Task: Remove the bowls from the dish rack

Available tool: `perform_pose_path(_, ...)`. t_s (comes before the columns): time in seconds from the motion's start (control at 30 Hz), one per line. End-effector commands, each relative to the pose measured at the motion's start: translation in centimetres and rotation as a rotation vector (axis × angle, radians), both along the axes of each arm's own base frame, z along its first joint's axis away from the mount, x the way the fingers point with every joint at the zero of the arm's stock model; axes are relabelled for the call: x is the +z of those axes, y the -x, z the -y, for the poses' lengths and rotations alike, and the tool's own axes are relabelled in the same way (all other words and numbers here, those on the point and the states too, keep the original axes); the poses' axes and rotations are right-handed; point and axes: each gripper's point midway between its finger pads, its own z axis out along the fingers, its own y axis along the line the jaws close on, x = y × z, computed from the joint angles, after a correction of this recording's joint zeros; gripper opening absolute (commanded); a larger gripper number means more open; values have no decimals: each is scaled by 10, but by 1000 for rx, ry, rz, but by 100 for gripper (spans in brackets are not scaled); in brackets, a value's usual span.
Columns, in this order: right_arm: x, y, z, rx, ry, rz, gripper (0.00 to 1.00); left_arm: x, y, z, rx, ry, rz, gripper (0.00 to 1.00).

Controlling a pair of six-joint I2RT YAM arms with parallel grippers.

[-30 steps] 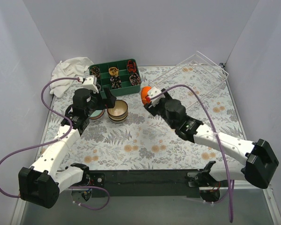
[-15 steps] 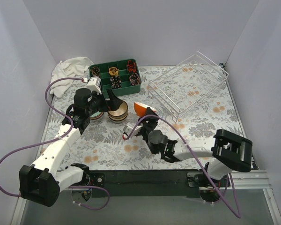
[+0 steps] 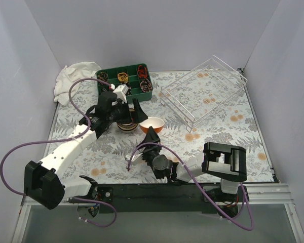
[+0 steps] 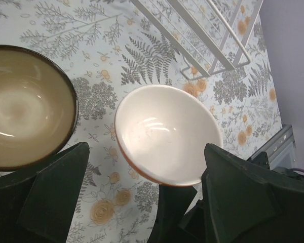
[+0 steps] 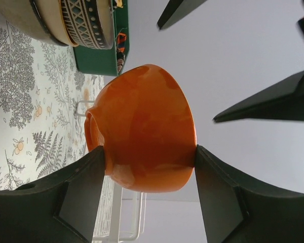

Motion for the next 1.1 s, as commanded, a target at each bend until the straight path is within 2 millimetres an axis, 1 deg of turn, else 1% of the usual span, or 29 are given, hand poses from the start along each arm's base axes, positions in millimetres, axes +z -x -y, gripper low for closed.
perform_pose_path(0.0,83,12,17,-13,-484,93,43,-9,10,13,-11,-46,-79,98)
perform_pose_path(0.07,83,16,16,-3,-484,91,43,-16,12,17,-16,-61,-108,96)
perform_pose_path(0.13,83,21,14,11,-486,87,43,-22,15,16,-11,-77,-137,92)
perform_pose_path(0.23,79,24,13,14,-476,81,43,-22,19,16,-12,-84,-154,85)
perform_pose_path(0.3,78,26,13,16,-479,77,43,-26,22,14,-5,-99,-170,82)
perform_pose_path(0.33,78,26,13,15,-477,76,43,-29,22,12,-3,-107,-177,76)
perform_pose_path(0.43,78,27,13,18,-481,76,43,-32,25,10,-1,-115,-197,64)
perform_pose_path(0.47,79,28,12,20,-482,76,43,-33,28,11,-9,-111,-207,57)
perform_pose_path(0.53,77,29,11,26,-475,76,44,-36,30,12,-12,-107,-218,50)
perform_pose_path(0.57,77,29,11,28,-475,76,44,-37,31,12,-13,-107,-221,43)
perform_pose_path(0.63,76,30,11,30,-468,77,44,-38,32,13,-23,-104,-229,37)
perform_pose_path(0.67,76,30,11,32,-465,77,44,-40,32,13,-21,-106,-233,31)
perform_pose_path(0.77,74,32,10,36,-457,77,45,-39,32,14,-23,-102,-233,20)
perform_pose_path(0.8,73,32,10,38,-452,77,45,-38,32,14,-23,-100,-228,12)
perform_pose_path(0.87,71,32,11,32,-449,74,45,-35,29,15,-18,-97,-216,6)
perform_pose_path(0.9,70,32,11,30,-447,73,45,-34,29,14,-17,-97,-214,0)
perform_pose_path(0.97,68,32,12,26,-444,70,47,-32,26,11,3,-107,-197,0)
perform_pose_path(1.0,66,32,13,19,-439,66,54,-29,24,10,12,-108,-183,0)
perform_pose_path(1.07,62,33,14,16,-434,60,63,-24,19,5,43,-117,-156,0)
